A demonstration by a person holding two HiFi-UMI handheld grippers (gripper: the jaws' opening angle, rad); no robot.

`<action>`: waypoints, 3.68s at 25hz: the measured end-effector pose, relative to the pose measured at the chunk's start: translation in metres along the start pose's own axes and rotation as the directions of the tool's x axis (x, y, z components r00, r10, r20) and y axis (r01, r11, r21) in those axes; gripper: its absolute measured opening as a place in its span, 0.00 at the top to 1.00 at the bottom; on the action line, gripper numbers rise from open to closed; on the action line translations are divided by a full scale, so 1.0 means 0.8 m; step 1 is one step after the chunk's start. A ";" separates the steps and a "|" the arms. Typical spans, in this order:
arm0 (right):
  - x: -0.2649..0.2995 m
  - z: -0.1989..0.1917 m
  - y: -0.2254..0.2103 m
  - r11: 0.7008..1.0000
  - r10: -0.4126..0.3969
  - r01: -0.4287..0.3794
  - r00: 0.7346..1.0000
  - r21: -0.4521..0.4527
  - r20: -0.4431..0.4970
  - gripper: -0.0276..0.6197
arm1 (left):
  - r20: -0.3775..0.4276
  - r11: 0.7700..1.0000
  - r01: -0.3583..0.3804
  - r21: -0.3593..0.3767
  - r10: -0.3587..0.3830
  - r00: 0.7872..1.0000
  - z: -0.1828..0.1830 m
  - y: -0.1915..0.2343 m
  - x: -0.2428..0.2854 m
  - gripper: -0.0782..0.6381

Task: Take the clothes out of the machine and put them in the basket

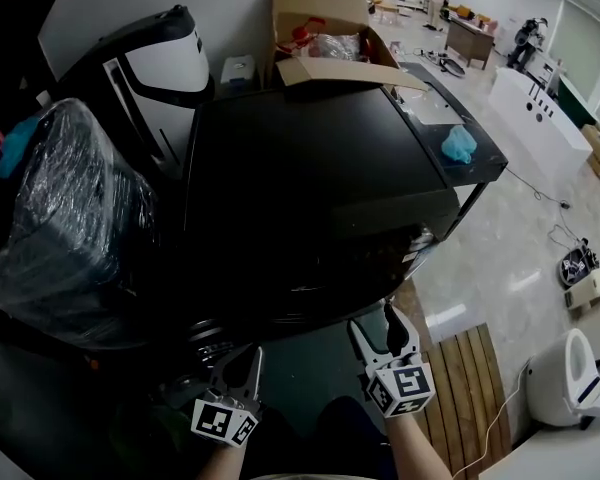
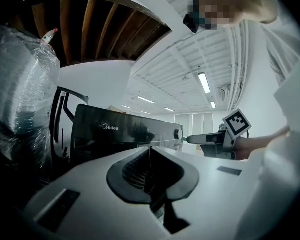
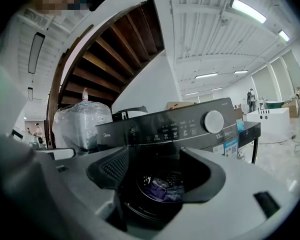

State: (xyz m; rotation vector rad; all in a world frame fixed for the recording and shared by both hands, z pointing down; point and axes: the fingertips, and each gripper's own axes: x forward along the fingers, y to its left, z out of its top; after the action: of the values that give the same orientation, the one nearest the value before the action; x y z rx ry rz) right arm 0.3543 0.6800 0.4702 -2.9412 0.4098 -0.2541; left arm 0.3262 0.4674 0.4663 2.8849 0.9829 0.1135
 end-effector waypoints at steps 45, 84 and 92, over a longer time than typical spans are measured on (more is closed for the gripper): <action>0.087 -0.261 0.000 0.994 0.107 -0.106 0.994 -0.012 0.039 0.49 | -0.002 0.999 0.035 0.014 -0.035 0.999 -0.287 0.032 -0.002 0.86; 0.285 -0.401 -0.030 0.982 0.187 -0.190 0.955 0.012 -0.229 0.50 | -0.101 0.994 -0.113 0.000 0.112 0.989 -0.331 0.046 -0.054 0.86; 0.348 -0.412 -0.029 0.977 0.209 -0.214 0.942 0.007 -0.261 0.50 | -0.114 0.994 -0.113 -0.006 0.112 0.987 -0.346 0.043 -0.050 0.86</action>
State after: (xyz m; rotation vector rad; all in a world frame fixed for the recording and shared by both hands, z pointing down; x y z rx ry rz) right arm 0.5617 0.5787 0.8357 -2.8591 0.7632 -0.6143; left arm 0.2876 0.4333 0.7435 2.9504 0.8317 0.2929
